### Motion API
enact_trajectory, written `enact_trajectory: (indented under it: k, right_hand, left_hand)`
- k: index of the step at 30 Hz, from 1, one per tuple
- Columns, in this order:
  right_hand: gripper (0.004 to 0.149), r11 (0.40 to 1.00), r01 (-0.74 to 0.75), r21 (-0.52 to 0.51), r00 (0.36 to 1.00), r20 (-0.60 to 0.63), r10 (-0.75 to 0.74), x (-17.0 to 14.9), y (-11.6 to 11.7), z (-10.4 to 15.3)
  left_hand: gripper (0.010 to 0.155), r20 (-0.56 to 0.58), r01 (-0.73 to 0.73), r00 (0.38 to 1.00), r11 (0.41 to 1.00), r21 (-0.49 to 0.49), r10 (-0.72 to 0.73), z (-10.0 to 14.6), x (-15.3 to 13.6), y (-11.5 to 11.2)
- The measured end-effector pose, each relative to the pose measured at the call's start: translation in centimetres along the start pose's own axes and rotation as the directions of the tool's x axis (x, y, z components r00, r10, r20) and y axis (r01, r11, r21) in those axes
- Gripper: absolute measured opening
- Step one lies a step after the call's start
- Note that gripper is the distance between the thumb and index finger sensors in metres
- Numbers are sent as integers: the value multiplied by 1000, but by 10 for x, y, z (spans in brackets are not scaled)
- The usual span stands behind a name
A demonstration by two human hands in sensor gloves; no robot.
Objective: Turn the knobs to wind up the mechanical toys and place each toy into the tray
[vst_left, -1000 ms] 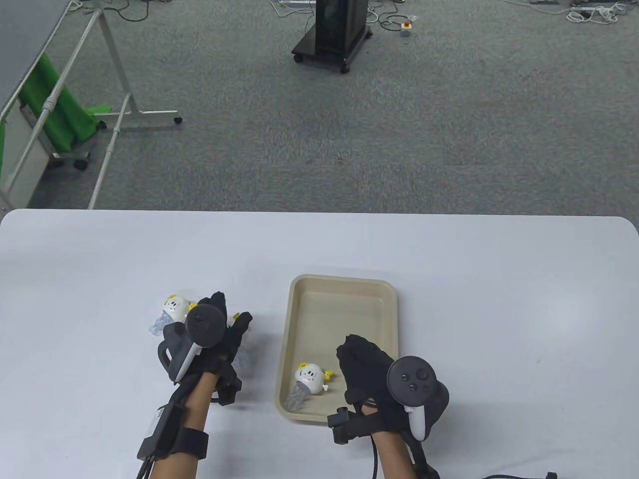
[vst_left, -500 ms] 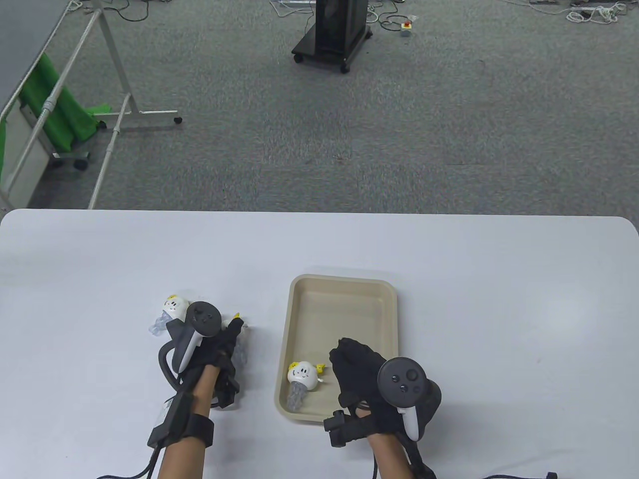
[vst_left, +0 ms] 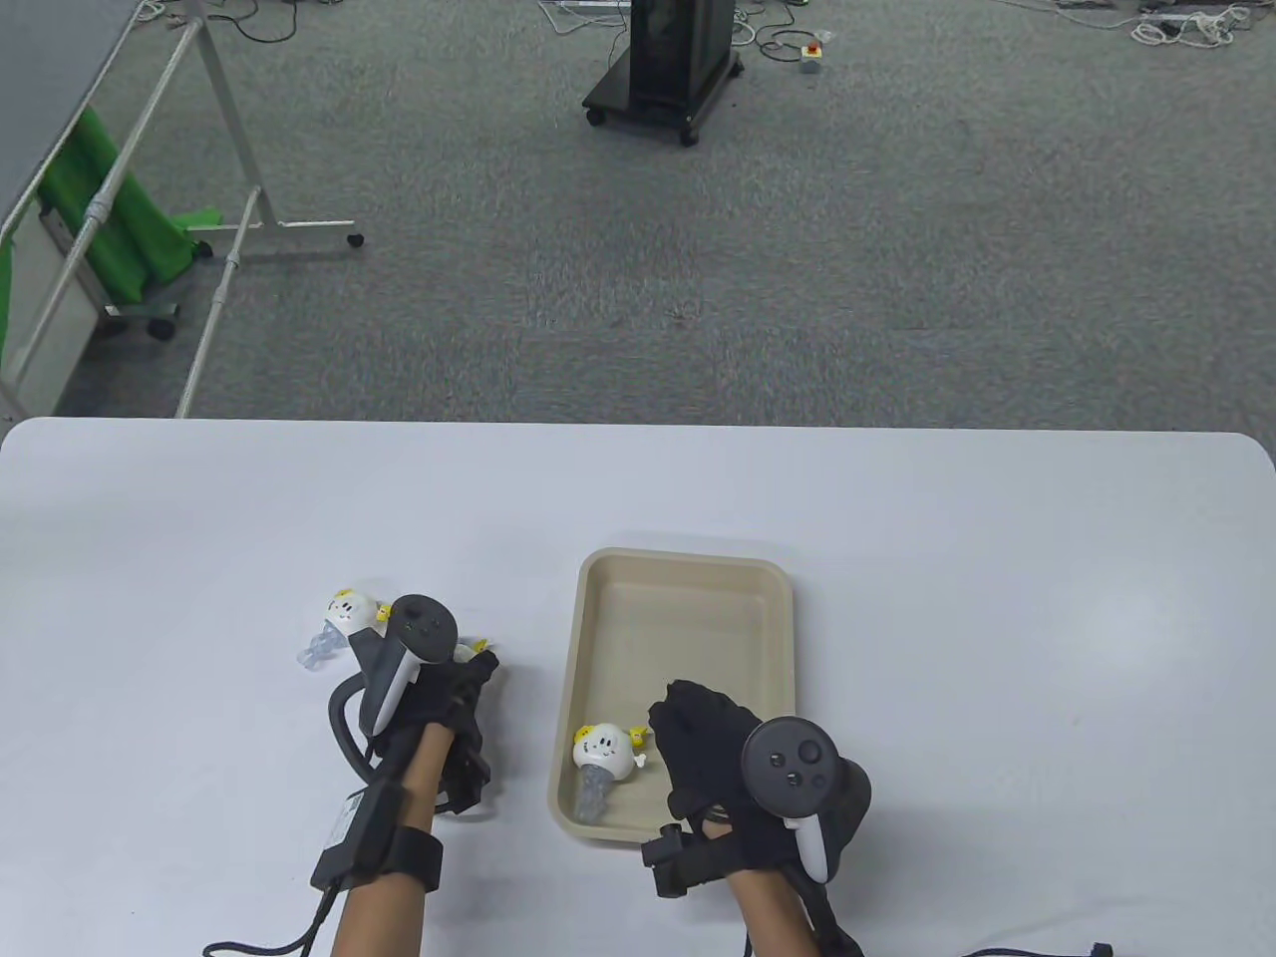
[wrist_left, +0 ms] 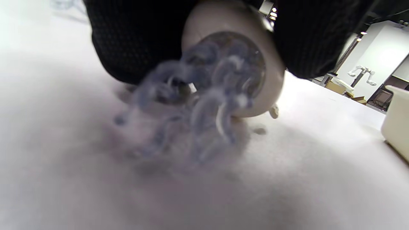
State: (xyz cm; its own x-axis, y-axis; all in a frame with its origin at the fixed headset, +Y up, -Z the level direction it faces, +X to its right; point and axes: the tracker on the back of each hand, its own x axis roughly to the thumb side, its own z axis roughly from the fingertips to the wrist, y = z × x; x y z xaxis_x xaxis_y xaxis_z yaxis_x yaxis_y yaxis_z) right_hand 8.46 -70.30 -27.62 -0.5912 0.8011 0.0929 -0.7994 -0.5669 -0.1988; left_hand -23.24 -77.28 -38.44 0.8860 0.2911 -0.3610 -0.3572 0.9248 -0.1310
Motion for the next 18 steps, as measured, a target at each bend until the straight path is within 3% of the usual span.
enact_trajectory:
  k: [5, 10, 12, 18]
  right_hand:
    - [56, 1000, -4, 3, 1000, 1, 4, 1, 0, 0]
    - [56, 999, -30, 25, 1000, 2, 30, 1, 7, 0]
    - [56, 999, -38, 29, 999, 0, 38, 2, 9, 0]
    - [57, 998, -43, 54, 999, 20, 42, 6, 19, 0]
  left_hand:
    - [72, 51, -29, 998, 998, 48, 27, 8, -1, 2]
    - [74, 198, -228, 960, 961, 156, 196, 26, -7, 19]
    - [75, 285, -340, 916, 925, 173, 283, 36, -8, 29]
    - [76, 560, -708, 615, 702, 83, 555, 77, -12, 41]
